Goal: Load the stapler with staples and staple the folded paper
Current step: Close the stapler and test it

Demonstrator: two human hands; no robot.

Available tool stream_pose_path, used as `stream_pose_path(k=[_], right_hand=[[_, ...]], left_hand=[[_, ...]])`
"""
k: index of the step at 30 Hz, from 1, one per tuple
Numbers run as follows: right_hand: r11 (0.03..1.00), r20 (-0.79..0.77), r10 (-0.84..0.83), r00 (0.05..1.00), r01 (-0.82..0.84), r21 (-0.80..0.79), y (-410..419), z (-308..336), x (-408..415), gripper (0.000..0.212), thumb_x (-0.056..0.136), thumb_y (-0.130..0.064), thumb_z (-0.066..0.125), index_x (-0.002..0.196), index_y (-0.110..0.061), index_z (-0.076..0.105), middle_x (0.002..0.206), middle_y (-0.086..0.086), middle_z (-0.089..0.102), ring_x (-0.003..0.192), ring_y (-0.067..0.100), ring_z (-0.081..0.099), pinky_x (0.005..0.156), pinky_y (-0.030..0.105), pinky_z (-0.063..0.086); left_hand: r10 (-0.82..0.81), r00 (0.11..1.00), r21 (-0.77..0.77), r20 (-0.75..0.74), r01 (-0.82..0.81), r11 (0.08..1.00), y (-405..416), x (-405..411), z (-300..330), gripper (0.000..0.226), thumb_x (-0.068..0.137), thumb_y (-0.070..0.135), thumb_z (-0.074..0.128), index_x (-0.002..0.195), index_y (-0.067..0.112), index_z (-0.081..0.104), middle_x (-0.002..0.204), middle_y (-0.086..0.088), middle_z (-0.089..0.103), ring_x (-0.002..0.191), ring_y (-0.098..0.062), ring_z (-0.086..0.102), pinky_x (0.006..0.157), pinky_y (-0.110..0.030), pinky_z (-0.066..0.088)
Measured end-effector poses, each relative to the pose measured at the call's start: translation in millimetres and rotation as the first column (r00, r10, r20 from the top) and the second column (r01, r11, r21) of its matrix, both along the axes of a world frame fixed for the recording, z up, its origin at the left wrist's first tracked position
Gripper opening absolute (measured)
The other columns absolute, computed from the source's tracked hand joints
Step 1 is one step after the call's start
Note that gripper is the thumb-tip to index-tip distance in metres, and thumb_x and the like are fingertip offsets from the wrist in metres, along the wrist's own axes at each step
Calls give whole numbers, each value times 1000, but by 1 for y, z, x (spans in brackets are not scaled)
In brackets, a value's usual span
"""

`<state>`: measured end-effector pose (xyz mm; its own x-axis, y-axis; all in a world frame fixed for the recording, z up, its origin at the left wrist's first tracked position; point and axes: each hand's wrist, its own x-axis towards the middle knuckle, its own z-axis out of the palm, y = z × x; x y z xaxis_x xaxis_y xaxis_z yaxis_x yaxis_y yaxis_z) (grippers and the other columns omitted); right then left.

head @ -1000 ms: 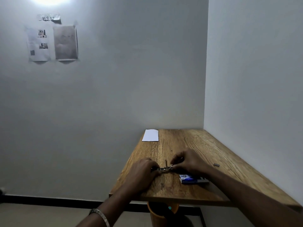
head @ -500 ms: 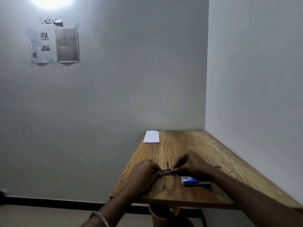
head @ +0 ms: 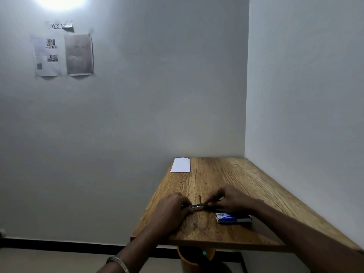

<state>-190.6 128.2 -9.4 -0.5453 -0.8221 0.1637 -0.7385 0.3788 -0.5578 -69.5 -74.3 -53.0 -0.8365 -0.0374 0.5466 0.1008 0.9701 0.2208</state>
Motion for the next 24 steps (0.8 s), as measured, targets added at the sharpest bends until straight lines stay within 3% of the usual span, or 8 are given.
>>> stream_pose_path(k=[7, 10, 14, 19, 24], right_hand=[[995, -22, -99, 995, 99, 7, 11, 2, -12, 14, 90, -12, 68, 101, -14, 76, 102, -2, 76, 97, 8, 70, 93, 30, 56], [992, -28, -125, 992, 124, -15, 21, 2, -17, 14, 90, -13, 69, 101, -14, 78, 100, -2, 77, 95, 7, 70, 87, 25, 57], [966, -16, -173, 985, 166, -197, 18, 3, -15, 17, 88, -10, 72, 104, -14, 76, 105, -1, 77, 91, 0, 70, 74, 10, 52], [978, -165, -73, 984, 38, -207, -9, 13, 6, 29, 84, -16, 77, 112, -19, 74, 105, -4, 76, 81, -15, 66, 69, 3, 49], [995, -332, -33, 943, -2, -103, -26, 13, 16, 20, 82, -13, 79, 102, -11, 78, 99, 3, 78, 85, 5, 73, 75, 8, 52]], left_hand=[[16, 1000, 20, 12, -16, 1000, 0, 0, 1, 25, 92, 43, 61, 111, 29, 70, 108, 12, 64, 93, -2, 53, 77, -19, 45], [17, 1000, 18, 8, -17, 1000, -1, -1, 0, 24, 92, 43, 62, 110, 29, 70, 107, 12, 64, 92, -2, 53, 76, -19, 46], [12, 1000, 22, 22, -12, 1000, -1, -2, 0, 24, 92, 42, 62, 111, 29, 69, 108, 12, 63, 91, -1, 52, 77, -19, 46], [15, 999, 16, 39, -15, 1000, -1, -2, 0, 24, 92, 42, 62, 112, 29, 69, 108, 11, 64, 93, -3, 54, 82, -25, 52], [9, 1000, 3, 25, -9, 1000, -1, 0, -1, 24, 92, 42, 61, 112, 30, 69, 108, 12, 64, 91, -2, 55, 82, -27, 53]])
